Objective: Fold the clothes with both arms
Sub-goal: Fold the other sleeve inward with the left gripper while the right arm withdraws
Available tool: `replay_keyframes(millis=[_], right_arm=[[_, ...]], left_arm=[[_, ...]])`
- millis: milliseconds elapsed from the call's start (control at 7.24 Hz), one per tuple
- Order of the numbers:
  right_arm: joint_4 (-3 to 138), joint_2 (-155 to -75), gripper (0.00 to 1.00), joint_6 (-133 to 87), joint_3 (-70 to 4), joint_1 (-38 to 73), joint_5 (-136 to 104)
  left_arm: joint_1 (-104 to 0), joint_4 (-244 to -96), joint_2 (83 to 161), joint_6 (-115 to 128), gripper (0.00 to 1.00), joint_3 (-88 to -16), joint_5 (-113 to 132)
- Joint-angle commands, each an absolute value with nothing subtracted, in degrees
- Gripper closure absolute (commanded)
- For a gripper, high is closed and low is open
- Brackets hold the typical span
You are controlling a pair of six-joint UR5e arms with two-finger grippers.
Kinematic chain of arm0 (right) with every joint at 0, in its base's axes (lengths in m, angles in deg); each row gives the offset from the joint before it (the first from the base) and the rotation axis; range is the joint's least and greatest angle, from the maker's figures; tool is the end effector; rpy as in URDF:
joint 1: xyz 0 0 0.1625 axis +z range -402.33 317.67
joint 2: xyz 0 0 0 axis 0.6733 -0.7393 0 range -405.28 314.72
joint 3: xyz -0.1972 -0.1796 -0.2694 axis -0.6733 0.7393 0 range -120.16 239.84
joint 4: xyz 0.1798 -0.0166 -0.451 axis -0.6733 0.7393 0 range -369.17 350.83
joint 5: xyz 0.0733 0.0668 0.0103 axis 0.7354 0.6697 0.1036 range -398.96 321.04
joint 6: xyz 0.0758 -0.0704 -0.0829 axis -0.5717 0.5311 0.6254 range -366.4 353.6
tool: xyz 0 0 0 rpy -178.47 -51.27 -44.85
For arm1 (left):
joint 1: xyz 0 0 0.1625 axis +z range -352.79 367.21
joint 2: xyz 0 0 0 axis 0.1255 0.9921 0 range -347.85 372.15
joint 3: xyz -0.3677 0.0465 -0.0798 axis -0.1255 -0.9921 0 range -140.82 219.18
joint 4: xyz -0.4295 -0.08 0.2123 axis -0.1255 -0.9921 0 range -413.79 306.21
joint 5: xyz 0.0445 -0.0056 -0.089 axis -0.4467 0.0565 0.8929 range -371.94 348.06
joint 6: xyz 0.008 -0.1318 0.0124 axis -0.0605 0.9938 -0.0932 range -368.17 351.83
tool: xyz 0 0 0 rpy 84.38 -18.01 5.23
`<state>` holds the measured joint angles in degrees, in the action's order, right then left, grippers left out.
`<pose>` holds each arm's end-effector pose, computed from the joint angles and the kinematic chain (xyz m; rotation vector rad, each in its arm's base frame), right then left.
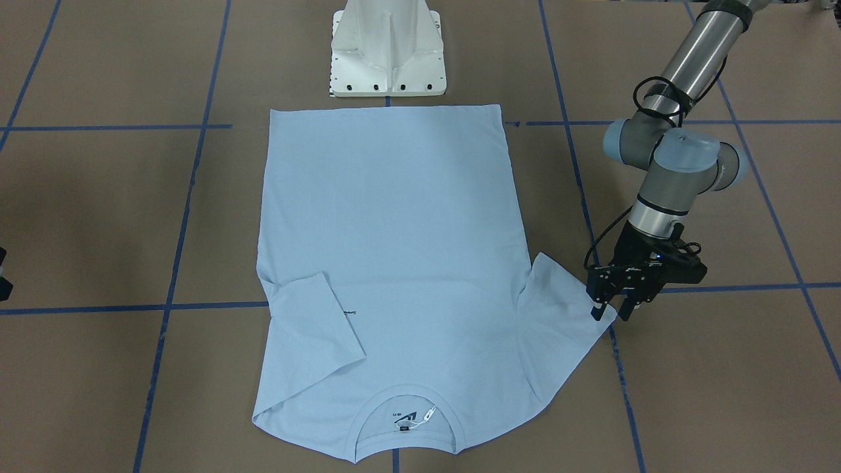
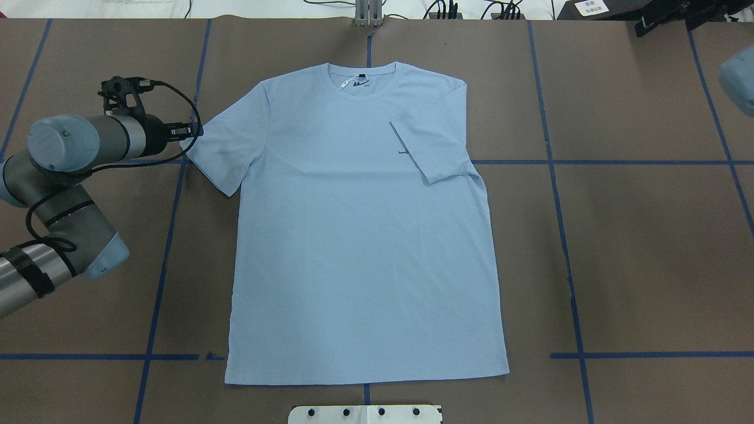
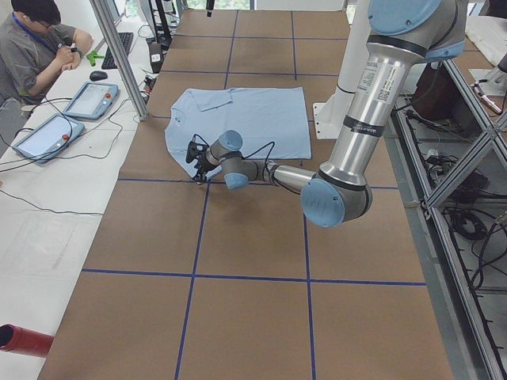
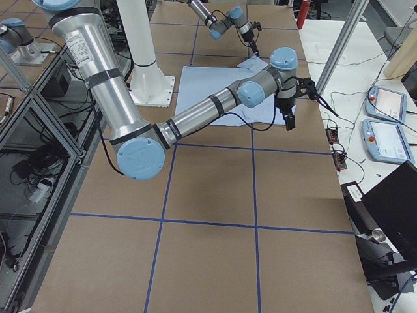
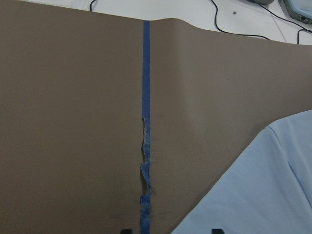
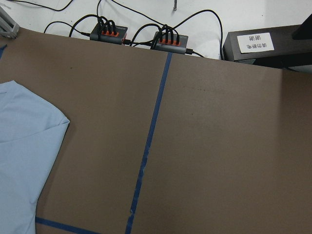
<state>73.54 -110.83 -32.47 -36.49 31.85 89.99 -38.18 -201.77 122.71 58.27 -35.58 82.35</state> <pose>-0.1429 -0.6875 0.2883 0.3614 -0.8374 -0.0595 0.4467 -0.6284 0.4446 0.5722 0.9523 -0.2998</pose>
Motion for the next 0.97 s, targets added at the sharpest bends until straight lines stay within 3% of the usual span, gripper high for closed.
replay_keyframes(millis=[0,691,829], right_arm=[[73.54,-110.84,0.00,-32.50,-36.49,31.85,89.80],[73.54,-110.93,0.00,-32.42,-36.40,31.77,89.80],[73.54,-110.84,0.00,-32.50,-36.40,31.77,89.71]], left_arm=[[-37.79,-201.80,122.63,58.19,0.44,-34.65,82.01],[-37.62,-201.71,122.80,58.01,0.48,-33.51,81.93],[-37.44,-201.54,123.24,58.10,0.70,-33.51,81.93]])
